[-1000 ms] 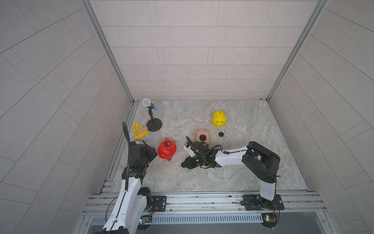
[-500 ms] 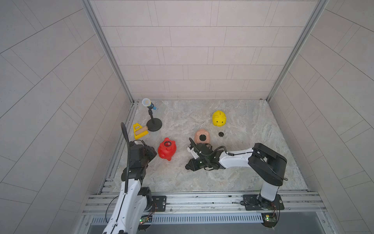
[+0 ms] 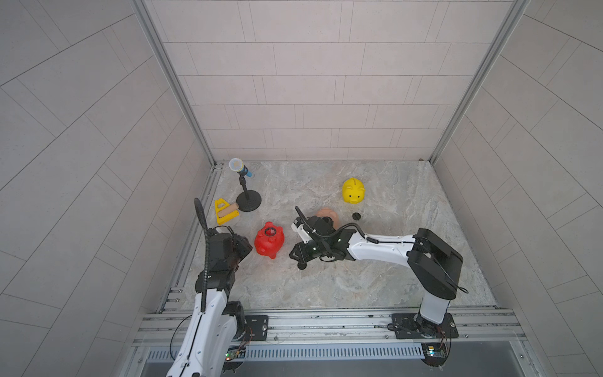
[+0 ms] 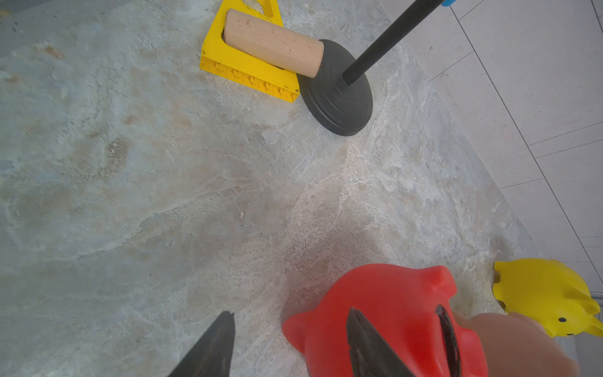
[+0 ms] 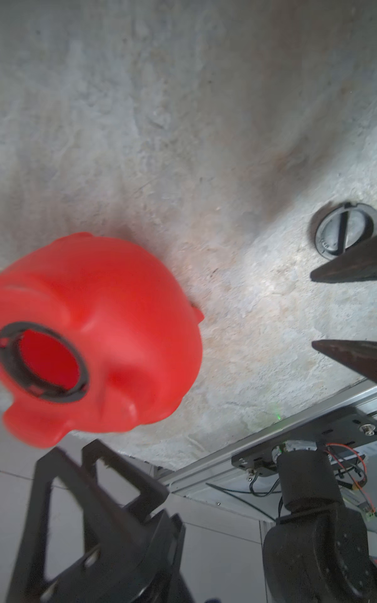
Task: Close piggy banks
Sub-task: Move the knob to the center of the board, then adjust the piggy bank at the center of the board.
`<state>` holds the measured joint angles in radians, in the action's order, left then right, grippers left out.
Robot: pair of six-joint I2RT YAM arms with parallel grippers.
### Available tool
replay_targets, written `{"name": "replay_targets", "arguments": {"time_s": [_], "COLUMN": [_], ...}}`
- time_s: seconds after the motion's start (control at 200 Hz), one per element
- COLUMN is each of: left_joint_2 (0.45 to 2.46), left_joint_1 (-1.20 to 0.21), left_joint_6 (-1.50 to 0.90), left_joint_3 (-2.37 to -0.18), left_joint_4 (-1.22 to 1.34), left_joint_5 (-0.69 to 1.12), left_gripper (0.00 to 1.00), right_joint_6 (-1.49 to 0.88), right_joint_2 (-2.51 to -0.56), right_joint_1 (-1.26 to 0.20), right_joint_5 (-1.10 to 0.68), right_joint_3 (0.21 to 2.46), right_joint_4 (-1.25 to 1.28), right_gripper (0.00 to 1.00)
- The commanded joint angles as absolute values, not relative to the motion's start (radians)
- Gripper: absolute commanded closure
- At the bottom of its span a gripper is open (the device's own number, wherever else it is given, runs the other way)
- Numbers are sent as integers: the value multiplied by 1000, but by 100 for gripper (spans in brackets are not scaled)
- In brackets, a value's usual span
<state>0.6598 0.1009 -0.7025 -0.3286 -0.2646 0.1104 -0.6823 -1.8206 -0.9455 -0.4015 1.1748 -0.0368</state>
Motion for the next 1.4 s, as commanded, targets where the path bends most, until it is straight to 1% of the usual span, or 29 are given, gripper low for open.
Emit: {"name": "replay_targets", "arguments": {"time_s": [0.0,0.35,0.605,0.971,1.396], "left_joint_2": [638,601,594,567,637], "left_joint_1": [110,109,107,95,93], "left_joint_6": [-696,-706,-719,-757,-781], "left_joint_3": [-326,-324,-321,-298,-268], "left_joint_4": [-293,-316,-333,-342,-284], "left_joint_5": [95,101,134,160,221], "left_gripper": [40,39,39,38,38], "right_joint_6": [-660,-650,-658,-663,-695], "right_joint_2": [-1845,-1942,-2038,-2114,-2146], "right_joint_1": [-919,-837,-819,-819,-820], "right_joint_5": [-377,-399,-420,-434,-462], "right_joint_3": [1243,1486,1637,1686,1685], "right_joint_4": [-98,-182,-220,-214,-177], "right_gripper": [68,67,67,67,67]}}
